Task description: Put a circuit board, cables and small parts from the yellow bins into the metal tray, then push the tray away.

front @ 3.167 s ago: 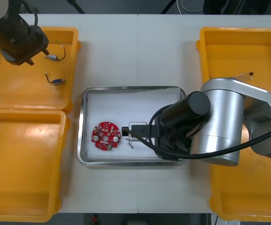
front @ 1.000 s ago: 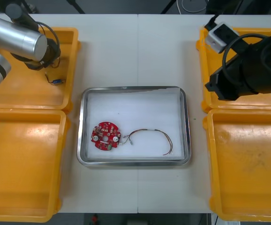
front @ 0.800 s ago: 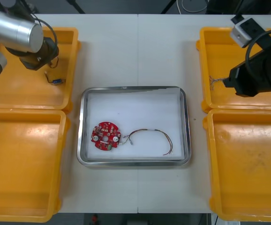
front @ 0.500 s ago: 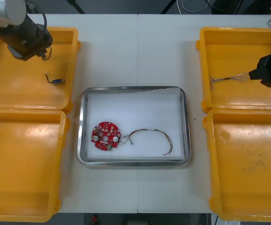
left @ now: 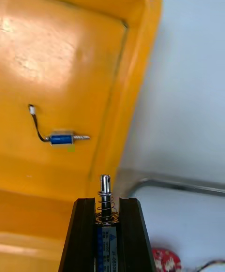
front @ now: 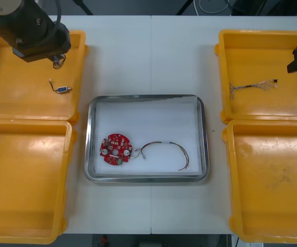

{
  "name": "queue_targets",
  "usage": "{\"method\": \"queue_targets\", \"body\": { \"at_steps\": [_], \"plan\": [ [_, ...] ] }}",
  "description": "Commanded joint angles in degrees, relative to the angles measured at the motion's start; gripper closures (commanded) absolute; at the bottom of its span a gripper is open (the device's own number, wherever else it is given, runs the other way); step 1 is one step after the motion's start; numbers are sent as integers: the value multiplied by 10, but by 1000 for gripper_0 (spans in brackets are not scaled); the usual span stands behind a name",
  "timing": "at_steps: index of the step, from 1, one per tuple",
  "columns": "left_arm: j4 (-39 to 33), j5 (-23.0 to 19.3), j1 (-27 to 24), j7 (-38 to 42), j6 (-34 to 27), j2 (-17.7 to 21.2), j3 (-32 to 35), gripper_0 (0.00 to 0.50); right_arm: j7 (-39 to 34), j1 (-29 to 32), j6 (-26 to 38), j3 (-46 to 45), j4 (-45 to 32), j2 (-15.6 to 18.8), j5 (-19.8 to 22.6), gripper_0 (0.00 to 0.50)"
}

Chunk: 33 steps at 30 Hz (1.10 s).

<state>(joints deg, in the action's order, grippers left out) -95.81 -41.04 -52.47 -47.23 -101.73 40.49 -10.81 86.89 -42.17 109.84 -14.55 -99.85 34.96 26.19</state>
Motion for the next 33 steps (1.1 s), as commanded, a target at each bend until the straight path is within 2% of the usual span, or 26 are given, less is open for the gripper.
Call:
{"method": "queue_targets", "body": {
  "at_steps": [1,6,12,21,27,33],
  "plan": [
    [-78,-19,18,45,-23,22,-55,500,-64,-71,2,35,52,-22,-55,0],
    [-97,-19,22,53,-10,7,-121,500,-124,-107,2,42,113,-40,-85,0],
    [-83,14,30,63,31,-21,-194,500,-226,-154,-2,41,202,-67,-118,0],
    [-36,58,31,69,96,-55,-257,500,-381,-227,-82,29,343,-85,-139,0],
    [2,69,31,72,144,-61,-294,500,-465,-237,-154,26,388,-90,-154,0],
    [14,80,31,79,159,-62,-323,500,-523,-237,-173,26,431,-95,-157,0]
  ]
}}
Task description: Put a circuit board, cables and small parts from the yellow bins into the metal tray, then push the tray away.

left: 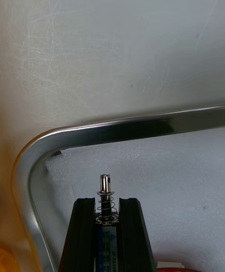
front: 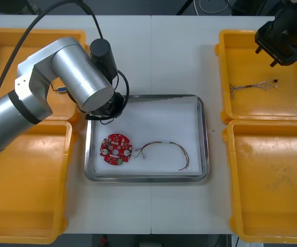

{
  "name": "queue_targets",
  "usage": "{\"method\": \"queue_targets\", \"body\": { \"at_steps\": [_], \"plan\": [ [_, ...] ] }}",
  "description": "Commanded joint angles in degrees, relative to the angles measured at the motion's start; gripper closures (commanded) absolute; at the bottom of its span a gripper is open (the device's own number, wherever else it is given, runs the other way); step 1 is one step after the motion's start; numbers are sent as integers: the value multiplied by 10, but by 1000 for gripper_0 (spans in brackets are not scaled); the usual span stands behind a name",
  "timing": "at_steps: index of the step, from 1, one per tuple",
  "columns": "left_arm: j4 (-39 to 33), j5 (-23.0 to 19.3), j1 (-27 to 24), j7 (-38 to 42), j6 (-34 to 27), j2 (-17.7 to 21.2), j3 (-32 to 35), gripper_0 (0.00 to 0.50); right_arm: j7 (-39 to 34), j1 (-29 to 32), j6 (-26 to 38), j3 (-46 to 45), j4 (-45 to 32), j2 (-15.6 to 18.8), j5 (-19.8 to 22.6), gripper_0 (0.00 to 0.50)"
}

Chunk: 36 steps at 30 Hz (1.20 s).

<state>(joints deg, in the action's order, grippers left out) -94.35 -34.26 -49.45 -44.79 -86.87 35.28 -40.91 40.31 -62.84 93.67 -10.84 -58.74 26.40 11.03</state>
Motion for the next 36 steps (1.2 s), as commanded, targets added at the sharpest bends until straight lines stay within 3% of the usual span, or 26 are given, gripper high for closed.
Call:
{"method": "queue_targets", "body": {
  "at_steps": [1,6,7,8,9,12,26,36],
  "plan": [
    [-1,12,1,56,10,-10,-24,500,-68,-31,-16,-11,29,-11,-6,0],
    [-1,11,1,64,10,-11,-26,493,-110,-31,-34,-12,60,-17,0,0],
    [-1,11,1,66,10,-12,-26,364,-124,-31,-45,-14,73,-20,4,0],
    [-1,11,1,68,10,-12,-26,304,-128,-31,-48,-15,78,-20,6,0],
    [-1,11,1,72,10,-12,-26,199,-138,-31,-59,-15,87,-21,9,0],
    [-1,11,1,82,11,-13,-26,0,-159,-31,-89,-20,108,-25,14,0],
    [-28,9,1,144,-1,-12,-18,0,-189,-25,-137,-27,177,-28,31,0],
    [-73,-16,1,155,-108,-7,89,0,-197,-6,-147,-26,177,-29,54,0]
  ]
}}
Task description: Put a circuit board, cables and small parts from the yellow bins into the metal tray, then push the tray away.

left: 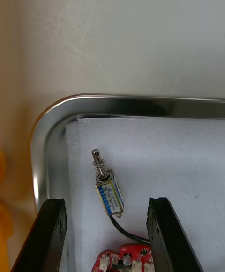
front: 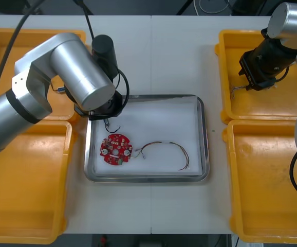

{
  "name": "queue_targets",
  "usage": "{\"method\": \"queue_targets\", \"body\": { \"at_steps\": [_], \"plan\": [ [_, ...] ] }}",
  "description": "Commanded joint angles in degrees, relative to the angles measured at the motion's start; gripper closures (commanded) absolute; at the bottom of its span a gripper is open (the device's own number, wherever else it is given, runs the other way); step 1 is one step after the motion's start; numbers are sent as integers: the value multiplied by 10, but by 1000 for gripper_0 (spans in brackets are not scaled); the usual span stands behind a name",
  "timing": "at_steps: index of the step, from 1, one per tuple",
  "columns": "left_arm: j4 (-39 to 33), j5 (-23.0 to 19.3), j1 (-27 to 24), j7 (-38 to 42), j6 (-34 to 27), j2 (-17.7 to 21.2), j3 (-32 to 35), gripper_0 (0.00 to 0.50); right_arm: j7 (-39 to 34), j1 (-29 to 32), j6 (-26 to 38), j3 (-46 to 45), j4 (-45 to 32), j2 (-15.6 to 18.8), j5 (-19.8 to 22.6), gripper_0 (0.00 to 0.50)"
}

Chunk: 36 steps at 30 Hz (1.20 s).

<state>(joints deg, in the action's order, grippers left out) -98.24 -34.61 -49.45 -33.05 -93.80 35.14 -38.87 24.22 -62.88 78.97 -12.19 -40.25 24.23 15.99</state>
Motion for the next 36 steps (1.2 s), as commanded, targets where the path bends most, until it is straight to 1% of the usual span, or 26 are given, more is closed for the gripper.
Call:
{"method": "queue_targets", "body": {
  "at_steps": [1,7,12,15,20,21,22,23,24,25,26,27,32,36],
  "plan": [
    [-39,-12,1,40,-53,-6,85,0,-36,-4,0,-12,-8,-8,4,0],
    [-45,-20,-9,42,-113,-1,172,0,-37,13,0,1,-8,-8,0,0],
    [-34,-34,-22,42,-144,10,223,0,-39,20,0,10,-8,-9,2,0],
    [-4,-48,-40,43,-155,19,249,0,-40,26,0,12,-8,-11,1,0],
    [61,-52,-65,44,-154,27,267,0,-40,29,0,14,-8,-11,1,0],
    [75,-51,-71,45,-151,29,270,0,-40,31,1,14,-8,-11,1,24],
    [93,-50,-76,45,-144,30,275,0,-40,32,0,16,-8,-11,1,181],
    [112,-50,-80,46,-135,31,282,0,-38,34,0,17,-8,-11,1,379],
    [130,-51,-85,46,-127,33,290,0,-37,35,1,19,-8,-11,2,446],
    [139,-51,-87,46,-123,33,294,0,-37,36,0,20,-8,-11,2,467],
    [156,-51,-89,46,-114,34,301,0,-37,35,0,21,-8,-11,4,467],
    [171,-49,-93,46,-104,35,304,0,-37,36,0,23,-8,-11,4,500],
    [222,-37,-102,46,-65,39,307,0,-33,35,0,25,-14,-10,4,500],
    [274,-25,-104,43,-10,39,306,0,-29,35,29,23,-58,-8,-1,500]
  ]
}}
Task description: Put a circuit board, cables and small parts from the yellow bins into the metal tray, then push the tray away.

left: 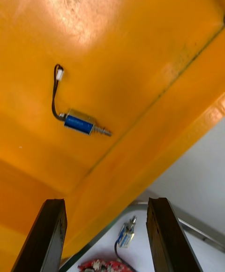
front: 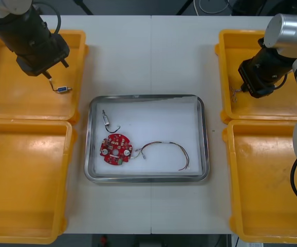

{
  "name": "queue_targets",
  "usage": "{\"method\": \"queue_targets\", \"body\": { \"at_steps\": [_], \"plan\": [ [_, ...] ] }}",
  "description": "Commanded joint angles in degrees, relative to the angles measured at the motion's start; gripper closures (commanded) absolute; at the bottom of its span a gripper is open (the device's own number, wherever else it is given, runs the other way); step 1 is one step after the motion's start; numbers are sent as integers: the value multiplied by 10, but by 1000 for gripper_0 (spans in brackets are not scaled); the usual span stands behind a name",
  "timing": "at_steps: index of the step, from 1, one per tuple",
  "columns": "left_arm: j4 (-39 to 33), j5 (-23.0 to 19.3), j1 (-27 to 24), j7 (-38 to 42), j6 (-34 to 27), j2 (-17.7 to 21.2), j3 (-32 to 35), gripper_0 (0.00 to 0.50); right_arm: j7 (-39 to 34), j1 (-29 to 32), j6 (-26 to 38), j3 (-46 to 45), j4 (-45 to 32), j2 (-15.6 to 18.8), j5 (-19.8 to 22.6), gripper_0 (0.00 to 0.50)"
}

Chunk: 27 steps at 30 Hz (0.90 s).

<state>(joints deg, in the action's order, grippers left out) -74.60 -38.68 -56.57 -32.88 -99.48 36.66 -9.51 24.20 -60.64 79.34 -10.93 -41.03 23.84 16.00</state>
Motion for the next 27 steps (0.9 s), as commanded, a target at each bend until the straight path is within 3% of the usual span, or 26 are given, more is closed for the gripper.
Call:
{"method": "queue_targets", "body": {
  "at_steps": [1,8,15,22,27],
  "plan": [
    [51,16,-33,40,58,24,12,0,-28,12,35,11,-62,-2,-3,500],
    [108,23,-33,30,108,24,12,0,-8,28,160,10,-196,14,-5,500],
    [152,15,-32,26,143,23,-17,0,85,73,307,7,-377,27,18,500],
    [177,-3,-31,29,173,16,-37,0,176,109,307,19,-541,54,83,500],
    [188,-7,-24,27,181,5,-39,0,229,151,307,58,-659,97,157,500]
  ]
}}
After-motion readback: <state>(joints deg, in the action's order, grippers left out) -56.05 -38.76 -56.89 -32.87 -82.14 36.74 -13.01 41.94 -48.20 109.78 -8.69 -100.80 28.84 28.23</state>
